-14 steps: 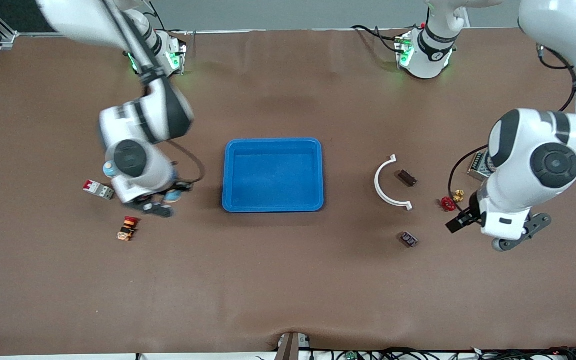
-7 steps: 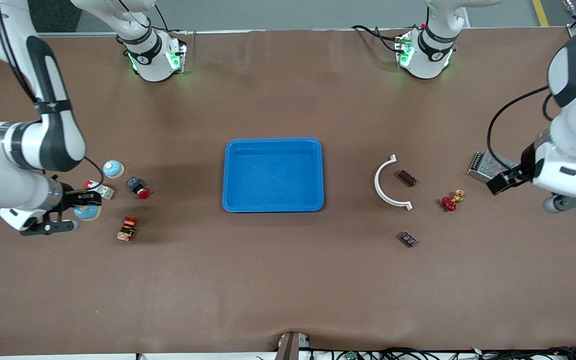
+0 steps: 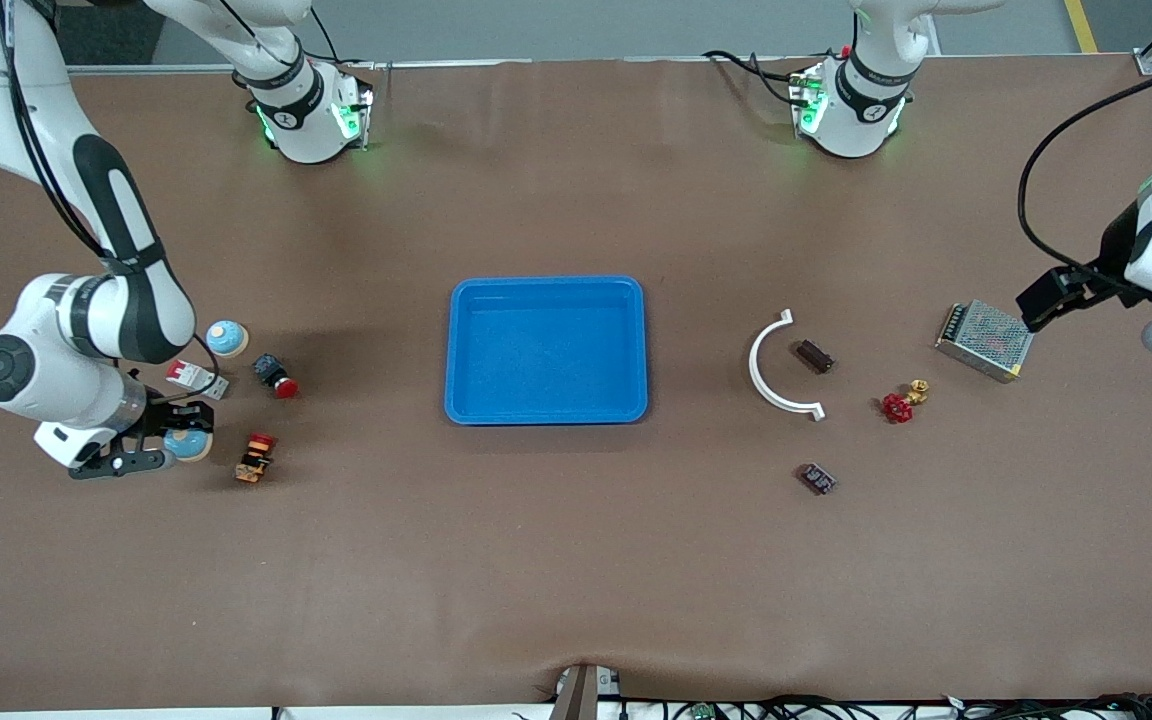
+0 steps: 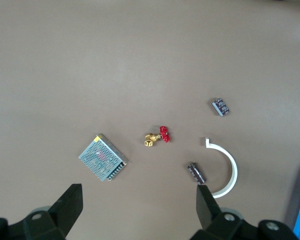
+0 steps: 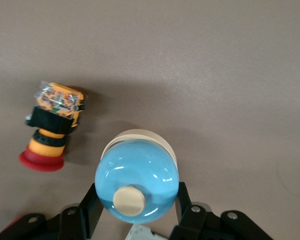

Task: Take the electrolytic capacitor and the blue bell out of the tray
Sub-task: 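Lower the bell beside the first bell and open the right gripper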

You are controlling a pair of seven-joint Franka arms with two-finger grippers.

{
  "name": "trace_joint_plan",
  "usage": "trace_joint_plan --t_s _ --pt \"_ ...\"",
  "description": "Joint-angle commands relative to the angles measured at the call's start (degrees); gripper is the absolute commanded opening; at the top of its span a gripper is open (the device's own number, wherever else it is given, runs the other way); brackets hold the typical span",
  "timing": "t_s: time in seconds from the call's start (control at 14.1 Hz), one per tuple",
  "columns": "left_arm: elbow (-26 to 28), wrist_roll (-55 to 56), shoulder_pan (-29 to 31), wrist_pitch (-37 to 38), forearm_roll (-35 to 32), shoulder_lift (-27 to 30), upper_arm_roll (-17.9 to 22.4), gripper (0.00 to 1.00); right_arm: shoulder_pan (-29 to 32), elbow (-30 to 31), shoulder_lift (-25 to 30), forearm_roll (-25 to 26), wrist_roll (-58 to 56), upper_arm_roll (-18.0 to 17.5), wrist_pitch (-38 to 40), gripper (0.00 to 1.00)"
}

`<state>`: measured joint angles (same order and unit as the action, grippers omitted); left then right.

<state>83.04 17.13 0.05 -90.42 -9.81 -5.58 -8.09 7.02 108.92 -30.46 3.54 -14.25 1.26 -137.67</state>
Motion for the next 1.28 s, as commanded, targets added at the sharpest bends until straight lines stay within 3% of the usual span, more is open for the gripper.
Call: trace_joint_plan --t_s 0.0,0.28,0.5,0.71,0.78,0.85,1.21 --pt "0.2 -8.2 0.6 2.3 1.5 2.7 -0.3 1.0 2.6 1.1 -0.4 -0.2 -2.4 -1.3 -2.1 0.0" --pt "3.4 -11.4 3.6 3.5 9.2 7.4 -0.4 1.0 4.6 1.2 -2.8 -0.2 -5.5 -1.4 -5.3 0.0" --pt "4.1 -11.3 0.8 3.7 9.2 8.2 1.8 1.0 5.5 1.2 -3.5 -0.2 -6.6 -1.6 -6.1 0.0" --pt "4.1 -10.5 0.9 4.5 9.1 8.4 0.8 1.0 5.5 1.3 -3.8 -1.8 -6.5 -1.7 -6.1 0.0" --pt "4.1 -11.0 1.1 5.0 9.5 8.4 0.7 1.0 5.4 1.2 -4.0 -3.1 -6.6 -1.7 -6.1 0.3" --pt "3.9 -11.1 1.0 4.9 9.5 8.1 0.7 1.0 5.4 1.2 -4.0 -3.3 -6.7 -1.6 -6.1 0.99" --pt "3.6 -10.5 0.7 4.6 8.7 6.5 0.7 1.0 4.3 -0.4 -1.3 -2.5 -9.1 -1.6 -2.5 1.0"
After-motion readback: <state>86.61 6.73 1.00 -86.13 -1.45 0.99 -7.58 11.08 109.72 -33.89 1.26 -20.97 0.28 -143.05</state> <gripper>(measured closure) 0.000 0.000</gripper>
